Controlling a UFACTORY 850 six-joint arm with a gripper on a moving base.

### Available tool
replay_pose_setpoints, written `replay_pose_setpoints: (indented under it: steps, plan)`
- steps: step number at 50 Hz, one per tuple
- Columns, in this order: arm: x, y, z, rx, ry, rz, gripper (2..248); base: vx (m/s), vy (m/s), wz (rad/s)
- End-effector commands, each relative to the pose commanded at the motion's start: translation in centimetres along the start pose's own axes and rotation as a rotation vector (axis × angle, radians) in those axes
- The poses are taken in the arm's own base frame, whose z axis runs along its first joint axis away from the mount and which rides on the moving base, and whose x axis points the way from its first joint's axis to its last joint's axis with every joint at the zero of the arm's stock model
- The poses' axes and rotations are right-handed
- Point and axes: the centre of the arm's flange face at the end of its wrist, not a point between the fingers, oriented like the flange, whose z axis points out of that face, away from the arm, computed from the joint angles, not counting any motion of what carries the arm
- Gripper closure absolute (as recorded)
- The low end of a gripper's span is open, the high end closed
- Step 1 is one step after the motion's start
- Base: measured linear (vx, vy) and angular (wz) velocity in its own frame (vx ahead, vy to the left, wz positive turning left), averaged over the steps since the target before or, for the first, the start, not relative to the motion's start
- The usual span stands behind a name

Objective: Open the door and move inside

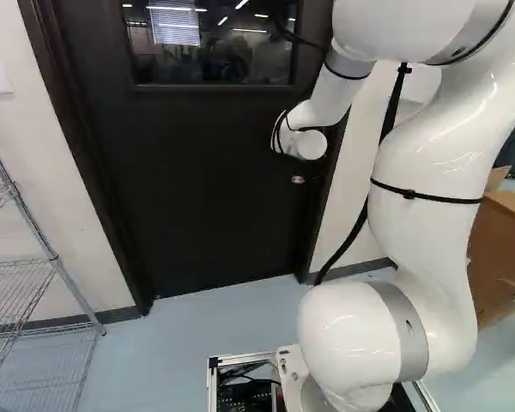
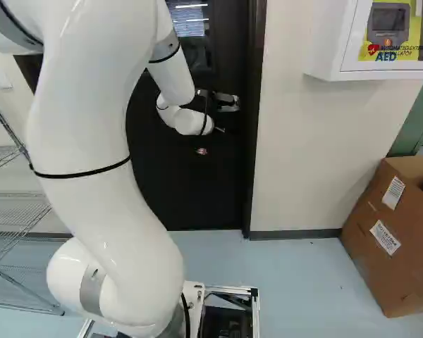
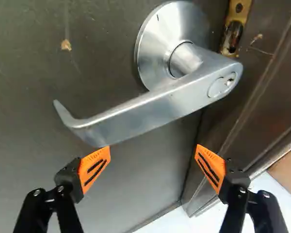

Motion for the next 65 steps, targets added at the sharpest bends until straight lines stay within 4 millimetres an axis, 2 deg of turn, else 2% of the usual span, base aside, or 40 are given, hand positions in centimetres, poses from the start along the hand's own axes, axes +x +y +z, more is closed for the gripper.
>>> replay_pose_setpoints:
  steps: [65]
  plan:
    - [3.2,-4.3,11.7,0.039,0.064,0.001,3,0.0,0.0,0.0]
